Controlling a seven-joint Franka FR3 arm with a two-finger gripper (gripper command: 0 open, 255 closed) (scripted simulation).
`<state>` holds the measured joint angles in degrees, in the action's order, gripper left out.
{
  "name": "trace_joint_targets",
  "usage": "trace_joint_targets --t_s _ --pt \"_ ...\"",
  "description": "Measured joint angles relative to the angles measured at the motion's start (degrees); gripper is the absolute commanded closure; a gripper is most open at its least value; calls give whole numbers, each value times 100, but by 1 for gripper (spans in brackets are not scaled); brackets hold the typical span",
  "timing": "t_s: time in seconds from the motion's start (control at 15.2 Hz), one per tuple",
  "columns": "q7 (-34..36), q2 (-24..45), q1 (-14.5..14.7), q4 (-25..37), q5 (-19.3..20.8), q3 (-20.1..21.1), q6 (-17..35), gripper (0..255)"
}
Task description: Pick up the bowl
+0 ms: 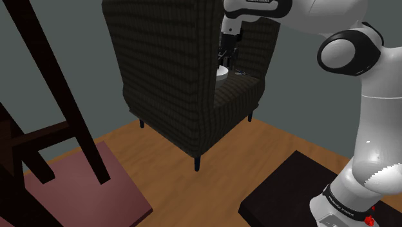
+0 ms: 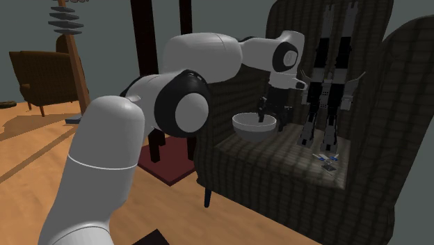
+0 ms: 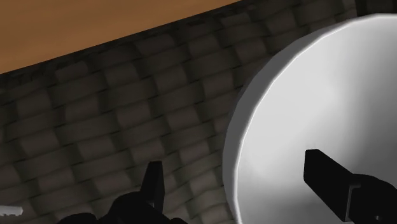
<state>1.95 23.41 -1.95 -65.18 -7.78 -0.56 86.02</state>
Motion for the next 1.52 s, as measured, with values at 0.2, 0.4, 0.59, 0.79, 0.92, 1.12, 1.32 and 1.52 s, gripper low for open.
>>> trace_joint_targets --t_s 0.2,0.4,0.59,0.79,0.92,1.12,1.32,1.52 --pt "-22 -74 10 -304 1 0 229 255" --pt "-25 -63 10 -319 1 -1 256 255" --pt "-25 -65 10 -317 0 -1 262 255" --pt "-24 -67 10 -318 0 -1 263 255" --pt "-19 -51 10 -262 -1 0 218 255" --pt "3 28 -1 55 -1 0 -26 255" --pt "48 192 -9 561 -4 5 -365 255" --pt "88 328 -16 998 -9 11 -665 255"
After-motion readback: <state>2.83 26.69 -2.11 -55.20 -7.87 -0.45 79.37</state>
